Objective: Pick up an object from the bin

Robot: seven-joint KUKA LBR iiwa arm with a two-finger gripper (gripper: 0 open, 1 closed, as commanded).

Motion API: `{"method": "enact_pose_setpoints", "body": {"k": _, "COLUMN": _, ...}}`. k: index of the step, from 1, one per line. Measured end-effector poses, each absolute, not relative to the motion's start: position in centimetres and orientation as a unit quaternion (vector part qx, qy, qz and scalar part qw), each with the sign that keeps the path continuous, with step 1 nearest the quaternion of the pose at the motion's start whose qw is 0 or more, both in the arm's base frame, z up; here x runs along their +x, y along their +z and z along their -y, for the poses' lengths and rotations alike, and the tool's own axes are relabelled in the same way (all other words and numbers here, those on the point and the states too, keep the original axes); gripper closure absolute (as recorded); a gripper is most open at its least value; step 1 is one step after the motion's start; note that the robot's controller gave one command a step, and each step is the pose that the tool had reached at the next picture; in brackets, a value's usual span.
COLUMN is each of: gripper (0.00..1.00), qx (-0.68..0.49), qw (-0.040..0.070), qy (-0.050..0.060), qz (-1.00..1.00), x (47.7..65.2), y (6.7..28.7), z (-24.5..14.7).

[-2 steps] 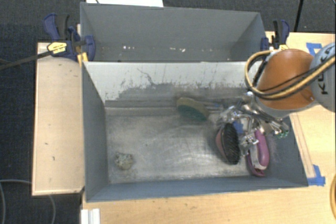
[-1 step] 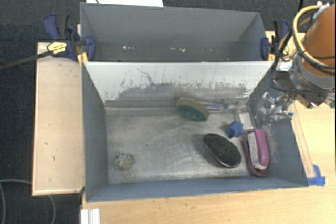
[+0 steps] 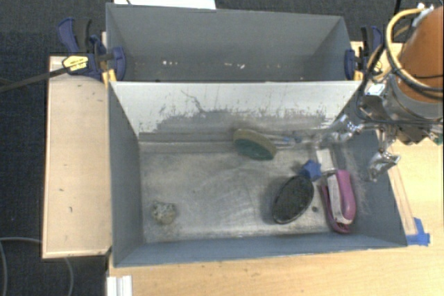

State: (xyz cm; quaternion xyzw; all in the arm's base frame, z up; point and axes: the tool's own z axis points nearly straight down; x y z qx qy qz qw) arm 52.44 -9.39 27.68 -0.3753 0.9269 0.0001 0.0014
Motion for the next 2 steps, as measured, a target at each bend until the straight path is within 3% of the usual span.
{"method": "enact_pose_setpoints", "body": {"k": 1, "gripper": 0.0, "qx": -0.414, "qw": -0.002, "qy": 0.002, "qz": -0.91, "x": 51.9, "y": 14.8, "z": 12.3}}
{"method": "enact_pose_setpoints", "body": {"k": 2, "gripper": 0.0, "qx": -0.625, "qw": 0.007, "qy": 0.008, "qz": -0.78, "x": 53.7, "y": 7.2, "z": 12.1}}
